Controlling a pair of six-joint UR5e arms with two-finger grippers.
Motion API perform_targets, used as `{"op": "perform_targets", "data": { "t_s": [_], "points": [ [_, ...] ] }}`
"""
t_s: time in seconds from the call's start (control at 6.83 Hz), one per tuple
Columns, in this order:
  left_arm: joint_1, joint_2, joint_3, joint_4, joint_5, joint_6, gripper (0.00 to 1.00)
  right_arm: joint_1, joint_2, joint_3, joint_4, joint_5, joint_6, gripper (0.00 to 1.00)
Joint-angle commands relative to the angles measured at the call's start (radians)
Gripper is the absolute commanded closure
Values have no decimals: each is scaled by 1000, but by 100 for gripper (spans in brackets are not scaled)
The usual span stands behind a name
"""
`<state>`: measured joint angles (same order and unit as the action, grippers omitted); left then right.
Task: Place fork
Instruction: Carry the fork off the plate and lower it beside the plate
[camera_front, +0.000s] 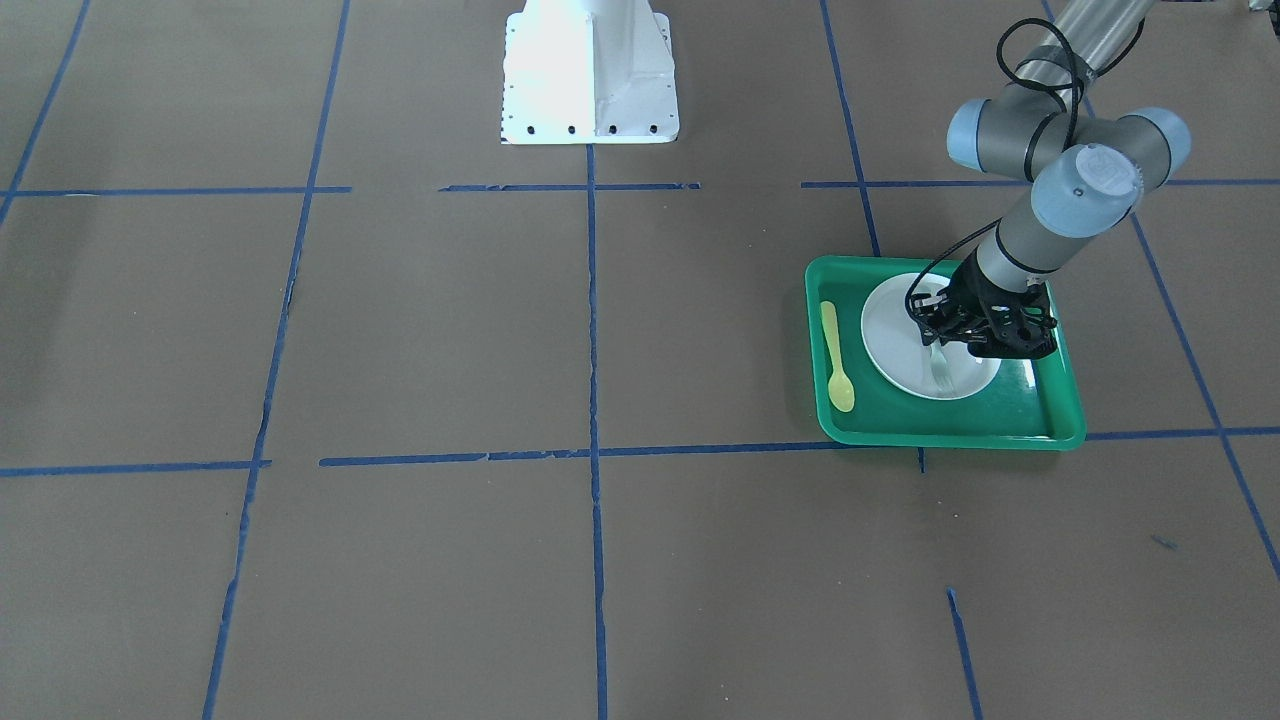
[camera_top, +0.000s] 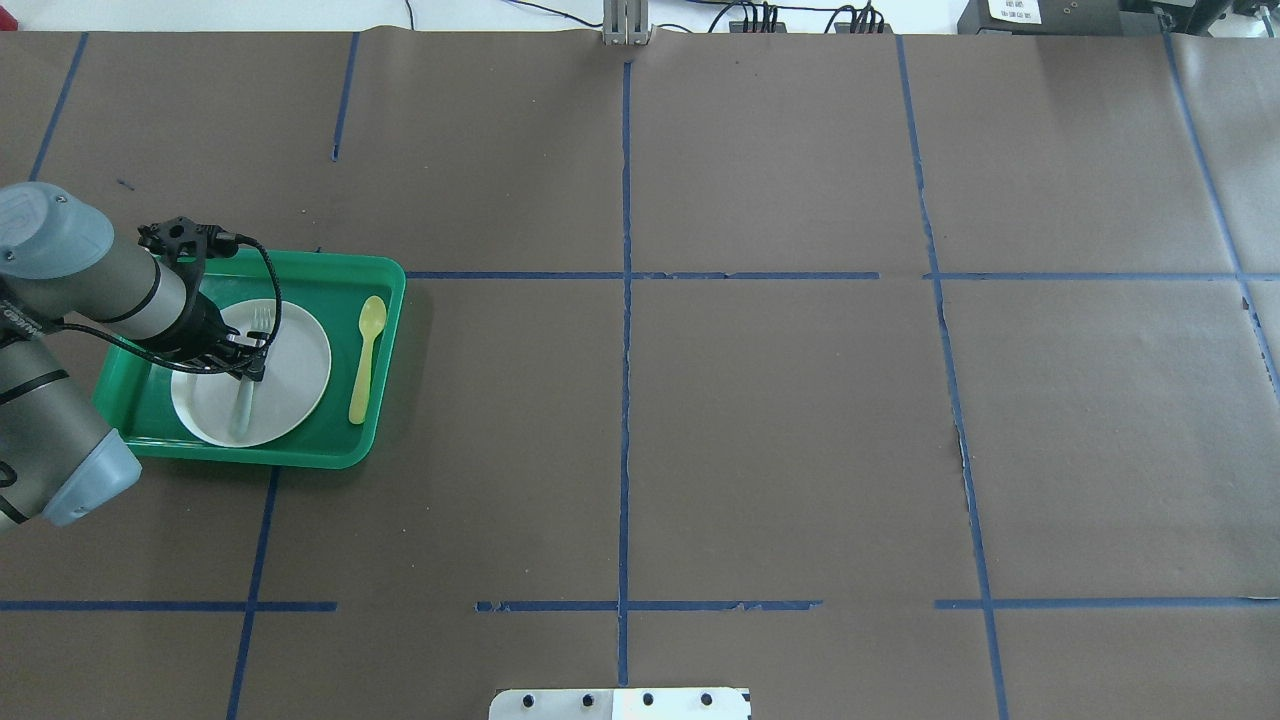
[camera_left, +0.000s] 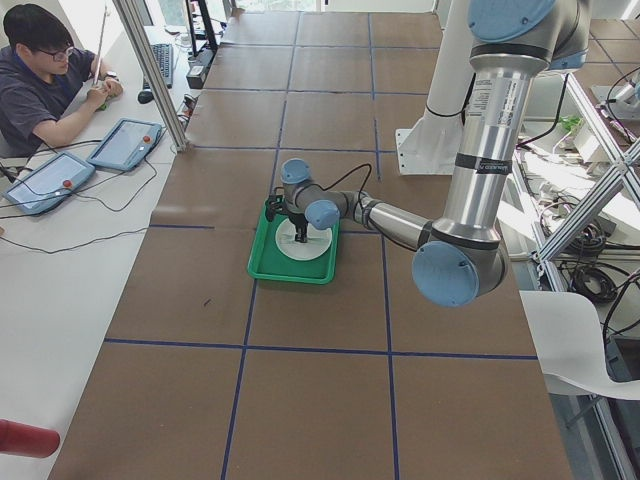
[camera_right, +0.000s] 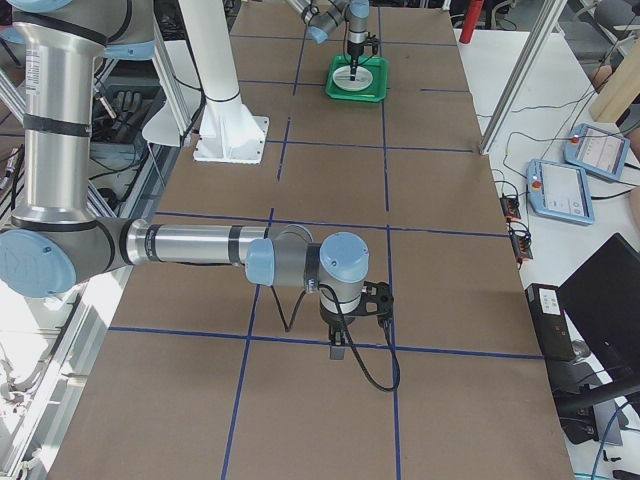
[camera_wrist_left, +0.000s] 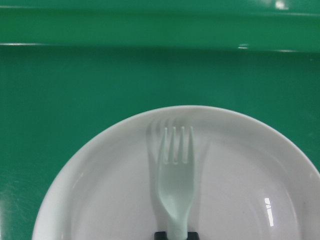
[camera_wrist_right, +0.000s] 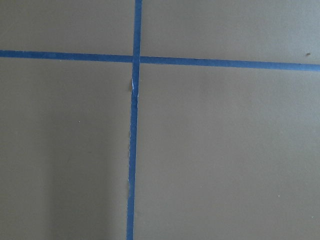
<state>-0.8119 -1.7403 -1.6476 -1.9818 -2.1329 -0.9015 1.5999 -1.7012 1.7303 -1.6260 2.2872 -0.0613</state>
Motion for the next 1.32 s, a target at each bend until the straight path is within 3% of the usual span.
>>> {"op": "perform_targets", "data": {
  "t_s": [0.0,1.17],
  "points": [
    [-19,56,-113,20,-7,12,100,0,0,0,0,0,0,0],
    [-119,111,-15,-2,-4,205,100,0,0,0,0,0,0,0]
  ]
}}
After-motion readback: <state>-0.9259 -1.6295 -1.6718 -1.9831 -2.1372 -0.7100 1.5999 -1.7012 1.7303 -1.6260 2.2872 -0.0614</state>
